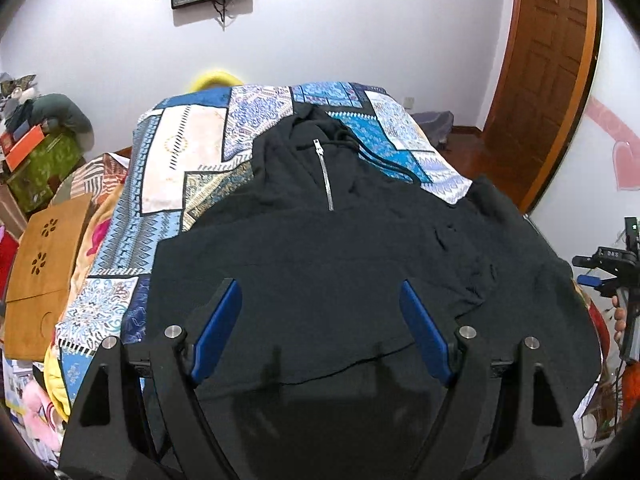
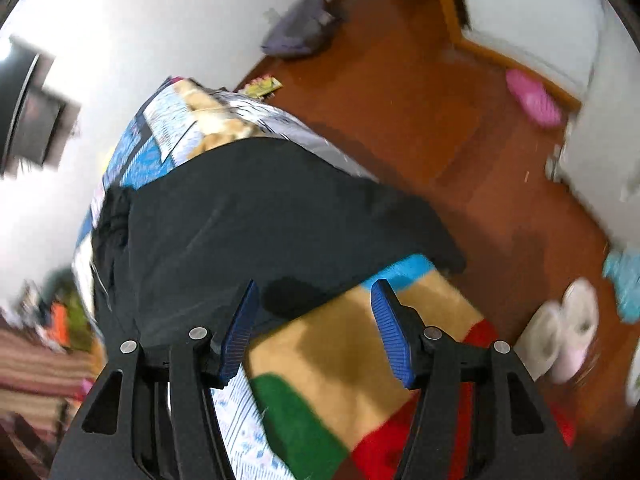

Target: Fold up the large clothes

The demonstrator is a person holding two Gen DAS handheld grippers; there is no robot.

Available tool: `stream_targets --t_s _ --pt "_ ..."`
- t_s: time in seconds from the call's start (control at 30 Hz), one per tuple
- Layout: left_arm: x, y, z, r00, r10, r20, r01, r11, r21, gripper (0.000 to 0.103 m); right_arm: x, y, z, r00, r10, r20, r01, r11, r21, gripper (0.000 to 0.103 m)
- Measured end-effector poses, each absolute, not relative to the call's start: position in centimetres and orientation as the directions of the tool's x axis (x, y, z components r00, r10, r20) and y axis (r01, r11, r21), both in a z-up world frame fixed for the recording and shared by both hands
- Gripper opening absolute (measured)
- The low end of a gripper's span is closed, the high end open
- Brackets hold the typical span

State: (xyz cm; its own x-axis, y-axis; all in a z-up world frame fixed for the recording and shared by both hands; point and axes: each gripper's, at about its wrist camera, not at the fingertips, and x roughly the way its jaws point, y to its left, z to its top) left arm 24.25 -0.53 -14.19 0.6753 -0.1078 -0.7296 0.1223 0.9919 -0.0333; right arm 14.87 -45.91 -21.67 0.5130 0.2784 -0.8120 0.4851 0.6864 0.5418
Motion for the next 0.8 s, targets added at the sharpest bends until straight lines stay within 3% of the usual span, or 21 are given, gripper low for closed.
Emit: stream_targets --t_s 0.17,0.33,0.4,0.57,0.8 --pt "24.6 -0.4 -15.0 0.661 -0.102 -0.744 0.108 0.993 -0.040 0.080 15.6 -46.9 -23.3 0.539 0.312 -0.782 0.524 0.603 0.602 0.055" --pt "24.9 0.3 -15.8 0.647 -0.106 -0.755 0.080 0.994 -0.071 0.080 17.5 -46.1 -23.3 0.508 0.255 -0.823 0.529 0.662 0.531 0.052" --pt "24.9 0.6 -15.9 0.643 -0.105 -0.758 0.072 0.994 -0.077 0.080 18.1 -45.9 -22.9 0.494 0.192 -0.848 0.519 0.718 0.465 0.034" --pt "24.3 1.5 -16.1 0.645 -0.083 -0.760 0.055 0.997 -0.062 0.080 19.1 -44.7 -21.0 0.490 0.091 -0.867 0.491 0.793 0.361 0.014" --pt "23.4 3.2 -15.7 0.659 -0.068 -0.749 0.030 0.997 -0.064 0.080 19.6 -42.4 -12.9 0.632 0.090 -0.769 0.342 0.859 0.382 0.010"
